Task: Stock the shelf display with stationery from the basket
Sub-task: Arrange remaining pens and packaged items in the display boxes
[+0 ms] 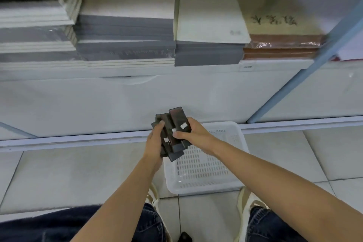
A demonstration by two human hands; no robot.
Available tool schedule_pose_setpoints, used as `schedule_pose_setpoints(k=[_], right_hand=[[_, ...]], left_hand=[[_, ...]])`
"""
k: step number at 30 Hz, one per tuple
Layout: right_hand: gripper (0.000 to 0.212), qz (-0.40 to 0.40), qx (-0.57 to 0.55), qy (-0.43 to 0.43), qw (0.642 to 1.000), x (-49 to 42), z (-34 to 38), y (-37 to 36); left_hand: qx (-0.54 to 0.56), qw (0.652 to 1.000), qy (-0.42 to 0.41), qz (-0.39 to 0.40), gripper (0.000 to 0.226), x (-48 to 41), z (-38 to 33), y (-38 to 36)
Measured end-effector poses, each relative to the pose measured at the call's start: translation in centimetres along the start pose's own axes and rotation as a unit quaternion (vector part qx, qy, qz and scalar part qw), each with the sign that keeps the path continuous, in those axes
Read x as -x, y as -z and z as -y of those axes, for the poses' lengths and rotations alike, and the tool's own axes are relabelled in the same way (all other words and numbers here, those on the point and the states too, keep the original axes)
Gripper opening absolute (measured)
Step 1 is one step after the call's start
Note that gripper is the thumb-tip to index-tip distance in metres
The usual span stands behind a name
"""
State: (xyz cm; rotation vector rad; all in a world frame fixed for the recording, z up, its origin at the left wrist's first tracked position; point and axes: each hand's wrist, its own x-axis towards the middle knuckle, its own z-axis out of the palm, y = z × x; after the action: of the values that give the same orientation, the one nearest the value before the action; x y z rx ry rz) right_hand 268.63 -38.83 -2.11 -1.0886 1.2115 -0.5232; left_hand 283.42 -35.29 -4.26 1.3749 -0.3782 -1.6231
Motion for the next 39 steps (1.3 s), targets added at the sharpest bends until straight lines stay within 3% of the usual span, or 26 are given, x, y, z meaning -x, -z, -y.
schedule_pose_setpoints(k=[2, 5, 7, 11, 13, 16, 19, 22, 27, 33, 39], right_hand=[[0.038, 0.007, 0.019, 0.035, 0.999, 1.0, 1.8, -0.7], [0.023, 0.028, 0.046, 0.081, 0.995, 2.7, 4.3, -1.2], [0.016, 0.02, 0.057, 0.108, 0.992, 3.9, 5.8, -1.2], [0.023, 0.01, 0.056, 0.138, 0.989, 6.1, 9.1, -0.2], [0.009, 0.056, 0.103, 0.14, 0.983, 7.3, 10.8, 0.5], [0.008, 0.119, 0.164, 0.144, 0.969, 8.8, 13.0, 1.0], [0.035, 0.12, 0.209, 0.174, 0.955, 10.1, 14.9, 1.3], [0.047, 0.121, 0.236, 0.184, 0.947, 11.3, 16.2, 1.3], [0.093, 0.11, 0.173, 0.218, 0.954, 13.2, 17.6, 1.9], [0.063, 0.118, 0.128, 0.341, 0.924, 15.9, 20.0, 2.7], [0.04, 0.019, 0.117, 0.454, 0.883, 17.5, 22.5, 2.7]], left_hand=[[-0.005, 0.999, -0.025, 0.039, 0.052, 1.7, -1.4, -0.9], [-0.009, 0.998, -0.049, 0.036, 0.062, 3.9, -3.1, -1.5], [-0.003, 0.997, -0.057, 0.043, 0.059, 5.2, -4.4, -1.6], [0.014, 0.995, -0.083, 0.048, 0.038, 7.3, -7.9, -1.7], [0.013, 0.992, -0.119, 0.04, 0.031, 8.3, -9.9, -1.9], [0.003, 0.987, -0.153, 0.058, 0.032, 10.0, -12.6, -2.4], [-0.029, 0.986, -0.152, 0.06, 0.044, 11.6, -14.1, -2.8], [-0.032, 0.985, -0.164, 0.035, 0.037, 12.7, -15.2, -3.1], [-0.023, 0.98, -0.194, 0.022, 0.031, 14.4, -17.8, -3.6], [0.023, 0.978, -0.209, 0.014, 0.039, 16.6, -20.7, -4.0], [0.038, 0.971, -0.227, 0.059, 0.046, 18.5, -23.5, -4.9]])
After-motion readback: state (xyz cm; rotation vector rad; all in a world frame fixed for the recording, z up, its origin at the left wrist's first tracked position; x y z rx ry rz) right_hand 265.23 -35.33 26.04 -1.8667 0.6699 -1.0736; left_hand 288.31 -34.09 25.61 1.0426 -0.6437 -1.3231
